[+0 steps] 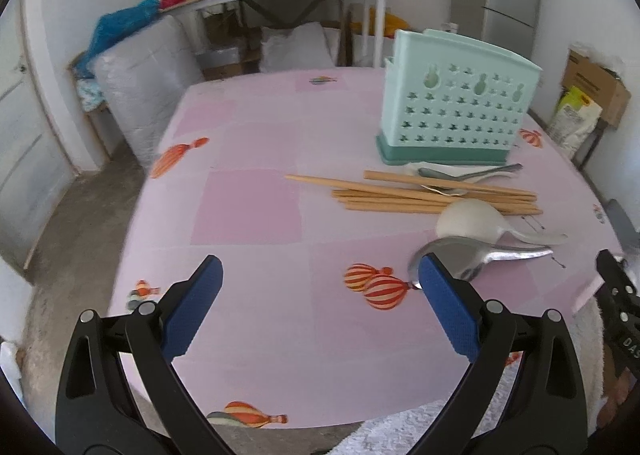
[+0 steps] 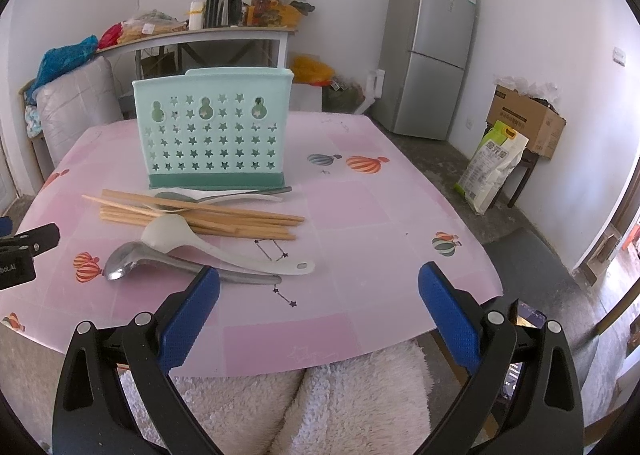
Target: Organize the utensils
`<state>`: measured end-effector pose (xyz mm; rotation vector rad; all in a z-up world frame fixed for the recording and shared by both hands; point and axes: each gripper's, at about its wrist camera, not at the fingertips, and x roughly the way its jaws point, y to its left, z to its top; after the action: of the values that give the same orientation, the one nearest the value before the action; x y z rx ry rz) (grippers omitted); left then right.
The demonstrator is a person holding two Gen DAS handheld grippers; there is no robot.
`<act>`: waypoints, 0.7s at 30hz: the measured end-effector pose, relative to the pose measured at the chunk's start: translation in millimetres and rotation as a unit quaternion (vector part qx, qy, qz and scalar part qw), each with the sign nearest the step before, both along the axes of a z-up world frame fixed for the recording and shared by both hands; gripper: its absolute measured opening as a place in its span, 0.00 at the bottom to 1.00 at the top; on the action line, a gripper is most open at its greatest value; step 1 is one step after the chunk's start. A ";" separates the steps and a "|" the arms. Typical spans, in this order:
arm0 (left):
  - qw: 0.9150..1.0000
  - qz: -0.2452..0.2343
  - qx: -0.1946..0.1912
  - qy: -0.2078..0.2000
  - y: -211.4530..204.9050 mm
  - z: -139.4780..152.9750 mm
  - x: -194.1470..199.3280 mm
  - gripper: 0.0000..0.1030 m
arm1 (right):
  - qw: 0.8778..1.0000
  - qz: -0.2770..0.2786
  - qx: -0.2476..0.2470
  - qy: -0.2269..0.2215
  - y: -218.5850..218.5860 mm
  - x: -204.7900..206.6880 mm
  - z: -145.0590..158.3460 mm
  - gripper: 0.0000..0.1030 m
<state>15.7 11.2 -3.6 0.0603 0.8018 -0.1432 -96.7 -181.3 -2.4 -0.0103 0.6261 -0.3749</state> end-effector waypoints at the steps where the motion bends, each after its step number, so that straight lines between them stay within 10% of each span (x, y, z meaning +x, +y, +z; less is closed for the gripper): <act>1: 1.000 -0.011 -0.012 0.006 -1.1 -1.8 1.7 0.92 | 1.000 0.000 0.000 0.001 0.5 0.8 -2.0 0.94; 9: 0.981 -0.088 -0.166 0.050 2.7 -13.7 14.2 0.92 | 1.000 -0.001 0.012 0.024 -6.4 2.5 -22.6 0.94; 12: 0.976 -0.122 -0.167 0.063 -6.6 -20.0 16.4 0.92 | 0.999 -0.003 0.020 0.035 -10.9 4.4 -32.5 0.94; 18: 0.973 -0.223 0.061 -0.002 -64.0 -38.3 -4.4 0.92 | 0.998 -0.003 0.032 0.048 -17.4 10.5 -46.1 0.94; 21: 0.964 -0.240 0.114 -0.017 -76.3 -49.0 -9.3 0.89 | 0.998 0.000 0.038 0.052 -19.6 14.5 -52.6 0.94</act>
<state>6.4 -65.1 -52.5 0.4761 0.7552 -0.5057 -82.2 -200.9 -55.0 0.0424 0.7429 -0.3515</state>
